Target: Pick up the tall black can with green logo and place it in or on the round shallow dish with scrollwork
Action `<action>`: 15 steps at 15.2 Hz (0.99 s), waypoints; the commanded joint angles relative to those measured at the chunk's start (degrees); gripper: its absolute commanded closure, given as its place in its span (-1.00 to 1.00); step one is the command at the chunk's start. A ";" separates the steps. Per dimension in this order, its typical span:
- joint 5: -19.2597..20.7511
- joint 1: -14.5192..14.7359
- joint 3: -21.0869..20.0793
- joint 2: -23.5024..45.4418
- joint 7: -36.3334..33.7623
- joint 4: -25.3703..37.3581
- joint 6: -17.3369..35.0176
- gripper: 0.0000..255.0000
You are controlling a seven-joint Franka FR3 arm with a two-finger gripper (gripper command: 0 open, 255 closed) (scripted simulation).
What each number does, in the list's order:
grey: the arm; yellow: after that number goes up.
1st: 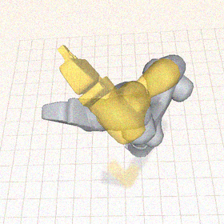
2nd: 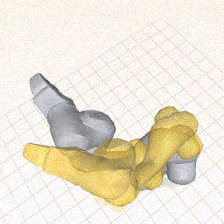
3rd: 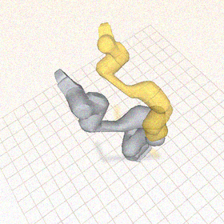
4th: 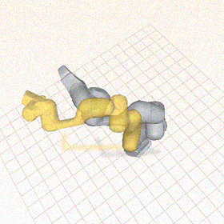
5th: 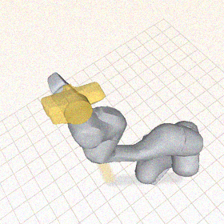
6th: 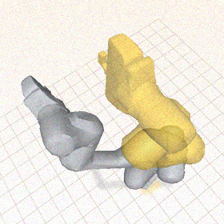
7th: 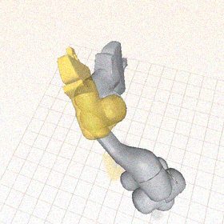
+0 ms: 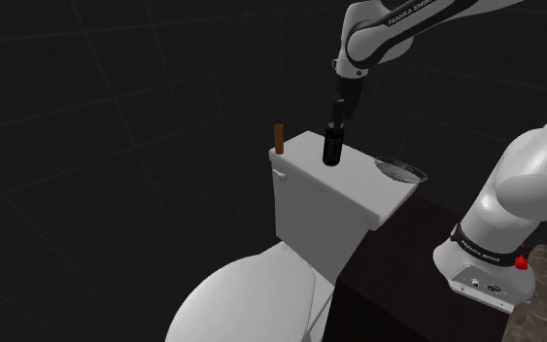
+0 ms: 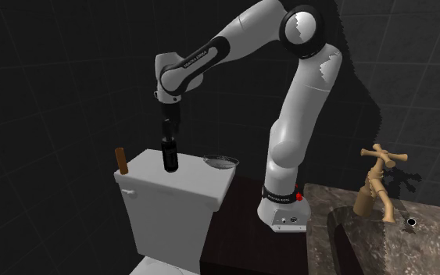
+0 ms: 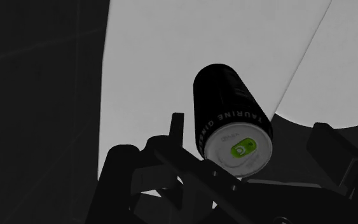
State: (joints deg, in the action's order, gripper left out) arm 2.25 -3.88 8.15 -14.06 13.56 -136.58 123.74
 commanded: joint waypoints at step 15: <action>-0.32 0.06 0.24 3.05 0.29 -2.42 5.47 1.00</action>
State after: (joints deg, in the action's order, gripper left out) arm 1.93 -3.82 8.38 -11.00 13.85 -139.01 129.20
